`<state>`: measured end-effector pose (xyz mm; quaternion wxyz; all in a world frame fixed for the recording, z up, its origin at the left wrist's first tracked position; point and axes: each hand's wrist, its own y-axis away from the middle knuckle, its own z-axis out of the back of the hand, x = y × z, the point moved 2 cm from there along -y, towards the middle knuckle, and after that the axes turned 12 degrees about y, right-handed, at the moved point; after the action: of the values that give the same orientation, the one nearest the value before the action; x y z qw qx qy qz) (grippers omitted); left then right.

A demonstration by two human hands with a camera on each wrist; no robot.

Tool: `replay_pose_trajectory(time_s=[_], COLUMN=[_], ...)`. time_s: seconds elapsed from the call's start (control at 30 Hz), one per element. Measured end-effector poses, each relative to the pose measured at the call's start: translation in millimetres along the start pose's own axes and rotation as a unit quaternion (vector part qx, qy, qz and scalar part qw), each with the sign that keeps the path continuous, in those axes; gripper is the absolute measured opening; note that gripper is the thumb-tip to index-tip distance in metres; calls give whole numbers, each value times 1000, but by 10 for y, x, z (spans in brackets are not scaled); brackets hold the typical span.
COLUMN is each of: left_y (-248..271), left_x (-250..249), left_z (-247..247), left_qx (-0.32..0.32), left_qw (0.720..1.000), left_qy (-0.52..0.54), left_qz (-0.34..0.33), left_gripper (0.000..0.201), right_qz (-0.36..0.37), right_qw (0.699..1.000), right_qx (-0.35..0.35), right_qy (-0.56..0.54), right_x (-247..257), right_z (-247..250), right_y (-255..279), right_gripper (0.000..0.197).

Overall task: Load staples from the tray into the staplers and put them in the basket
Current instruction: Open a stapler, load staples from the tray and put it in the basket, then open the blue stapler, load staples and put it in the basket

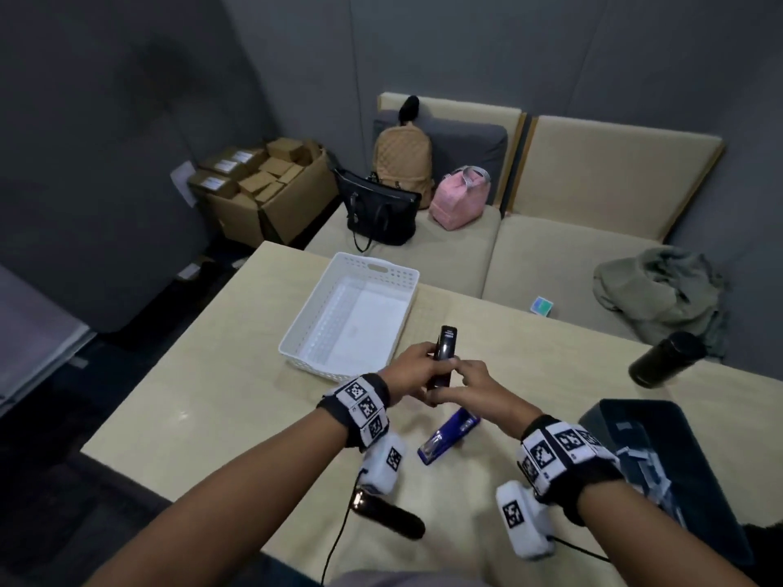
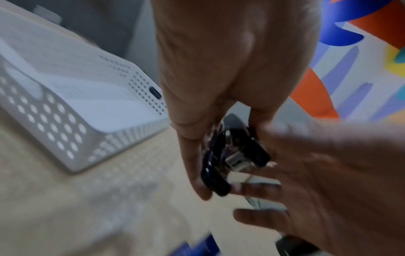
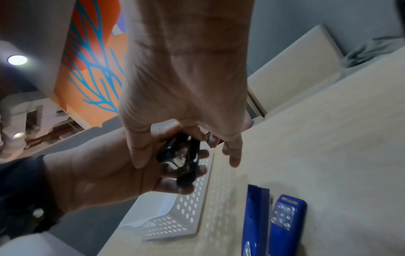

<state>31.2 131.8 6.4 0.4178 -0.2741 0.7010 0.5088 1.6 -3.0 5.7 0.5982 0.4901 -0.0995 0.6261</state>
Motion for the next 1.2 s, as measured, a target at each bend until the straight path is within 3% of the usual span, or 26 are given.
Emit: replay_pose_trajectory(time_s=[0.07,0.1,0.27,0.43,0.53,0.73,0.97,1.07,1.2], left_y=[-67,-128,-572,-1296,-1587,-1698,-1717,-1659,-1391], left_x=[-109,-177,-408,-270,-165,-176,-168,-178,-230], left_z=[332,507,1193,1585,1564,1325,1214,1219,1074], left_qx=[-21,-43,-143,-158,-156,-192,-149,-158,-202], left_qw=[1000,999,987,976,971,963,945,946,936], left_qy=[9,9,-76,-140,-168,-185,-290,-284,-282], left_qz=[18,17,11,58,68,21,17,16,-58], left_gripper=[16,19,25,30,28,36,36,37,36], right_qz=[-25,-29,-31,-42,-55,-57,-35,-20,1], right_qw=[998,997,998,996,994,994,995,995,990], right_qx=[5,5,-12,-59,-70,-85,-73,-71,-79], right_qy=[63,65,58,48,57,46,56,74,118], right_x=[67,113,123,-148,-283,-374,-340,-348,-462], right_z=[-43,-69,-227,-309,-326,-330,-350,-331,-289], right_y=[-167,-237,-360,-309,-279,-285,-257,-274,-151], right_gripper=[78,80,55,42,39,33,34,34,33])
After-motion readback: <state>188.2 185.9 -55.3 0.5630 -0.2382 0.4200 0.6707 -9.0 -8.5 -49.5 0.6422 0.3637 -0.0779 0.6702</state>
